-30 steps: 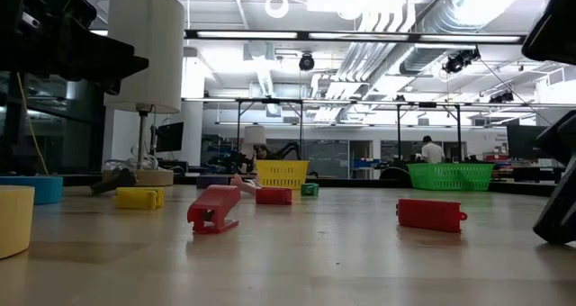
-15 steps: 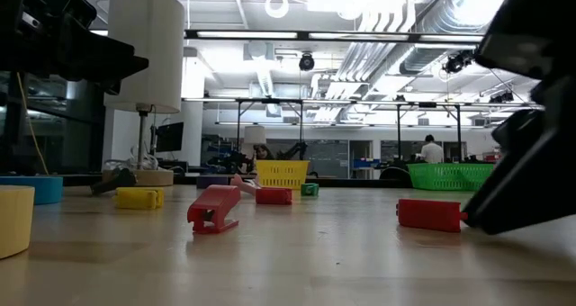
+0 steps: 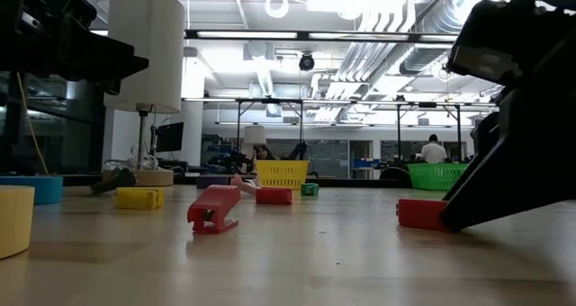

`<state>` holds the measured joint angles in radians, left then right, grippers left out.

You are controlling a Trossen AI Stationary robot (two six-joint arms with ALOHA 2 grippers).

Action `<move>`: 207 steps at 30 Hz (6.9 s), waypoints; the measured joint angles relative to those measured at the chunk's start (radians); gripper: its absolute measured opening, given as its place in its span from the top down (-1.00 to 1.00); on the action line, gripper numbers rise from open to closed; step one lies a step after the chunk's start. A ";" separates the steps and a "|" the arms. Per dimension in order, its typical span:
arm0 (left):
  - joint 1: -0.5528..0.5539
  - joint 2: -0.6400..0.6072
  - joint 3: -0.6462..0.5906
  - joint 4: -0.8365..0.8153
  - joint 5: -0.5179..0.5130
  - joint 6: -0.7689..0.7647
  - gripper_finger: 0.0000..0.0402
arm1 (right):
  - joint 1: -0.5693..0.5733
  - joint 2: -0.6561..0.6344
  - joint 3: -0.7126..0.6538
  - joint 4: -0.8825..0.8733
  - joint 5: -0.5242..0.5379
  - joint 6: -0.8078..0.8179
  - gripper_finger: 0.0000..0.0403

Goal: Pick and place Stapler, Stapler remover, tape
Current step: Put the right red stapler into the yellow bin, then put the green stapler into the yellow bin

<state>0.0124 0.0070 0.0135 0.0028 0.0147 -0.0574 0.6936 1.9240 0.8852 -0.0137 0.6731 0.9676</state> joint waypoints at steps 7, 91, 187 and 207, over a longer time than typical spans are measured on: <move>0.000 0.000 0.000 0.000 0.000 0.000 0.13 | -0.011 0.001 -0.001 0.019 0.009 0.023 -0.04; 0.000 0.000 0.000 0.000 0.000 0.000 0.13 | -0.773 -0.287 -0.002 0.045 -0.416 -0.829 0.77; 0.000 0.000 0.000 0.000 -0.001 0.000 0.13 | -1.043 0.142 0.769 -0.788 -0.718 -1.987 0.36; 0.000 0.000 0.000 0.000 0.000 0.000 0.13 | -0.978 0.171 0.768 -0.883 -0.764 -2.142 0.36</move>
<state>0.0127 0.0068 0.0138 0.0029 0.0151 -0.0576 -0.2848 2.0950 1.6532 -0.8963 -0.0913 -1.1747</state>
